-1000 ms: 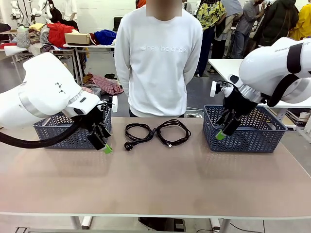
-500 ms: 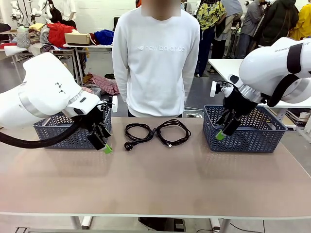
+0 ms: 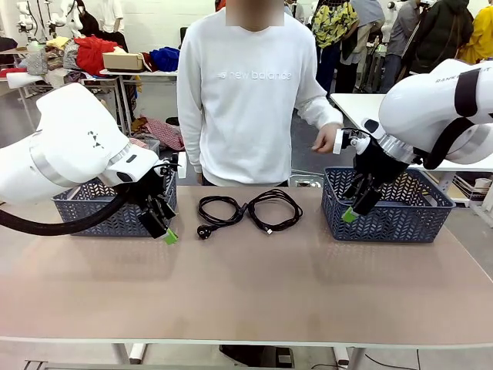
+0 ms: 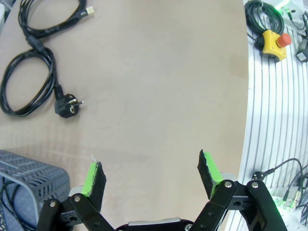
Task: Organize the cables according to human instructions.
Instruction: Pick up a bundle of cables and place it in the basket indicated by the human.
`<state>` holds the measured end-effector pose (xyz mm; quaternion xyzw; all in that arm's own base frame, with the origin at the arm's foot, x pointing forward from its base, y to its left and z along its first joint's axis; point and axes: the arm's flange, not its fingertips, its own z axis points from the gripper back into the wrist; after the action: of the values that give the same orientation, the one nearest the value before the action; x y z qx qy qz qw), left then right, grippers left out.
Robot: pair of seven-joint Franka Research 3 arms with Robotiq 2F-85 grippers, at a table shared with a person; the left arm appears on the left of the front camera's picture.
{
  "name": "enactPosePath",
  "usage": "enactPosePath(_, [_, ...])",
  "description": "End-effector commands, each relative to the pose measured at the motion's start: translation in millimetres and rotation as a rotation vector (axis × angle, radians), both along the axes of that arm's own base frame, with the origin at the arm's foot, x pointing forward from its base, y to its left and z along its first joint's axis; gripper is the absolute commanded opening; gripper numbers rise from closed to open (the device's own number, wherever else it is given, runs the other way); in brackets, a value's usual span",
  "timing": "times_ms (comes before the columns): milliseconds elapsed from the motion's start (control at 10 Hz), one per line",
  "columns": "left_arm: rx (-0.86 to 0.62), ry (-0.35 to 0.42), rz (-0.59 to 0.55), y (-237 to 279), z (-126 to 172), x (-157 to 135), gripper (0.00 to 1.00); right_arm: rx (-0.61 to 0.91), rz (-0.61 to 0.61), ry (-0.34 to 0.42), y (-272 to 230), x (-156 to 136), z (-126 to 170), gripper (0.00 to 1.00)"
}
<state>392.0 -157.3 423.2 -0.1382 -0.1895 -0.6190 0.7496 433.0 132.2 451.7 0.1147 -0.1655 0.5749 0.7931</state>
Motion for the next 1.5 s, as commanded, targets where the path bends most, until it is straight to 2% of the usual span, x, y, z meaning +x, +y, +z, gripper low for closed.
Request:
enactPosePath(0, [-0.001, 0.008, 0.002, 2.2, 0.6, -0.7, 1.0, 0.0, 0.0, 0.0, -0.3, 0.1, 1.3, 1.0])
enactPosePath(1000, [-0.001, 0.008, 0.002, 2.2, 0.6, -0.7, 1.0, 0.0, 0.0, 0.0, 0.0, 0.0, 0.0, 1.0])
enactPosePath(1400, [-0.001, 0.008, 0.002, 2.2, 0.6, -0.7, 1.0, -0.042, -0.15, 0.098, 44.2, 34.8, 8.1, 1.0])
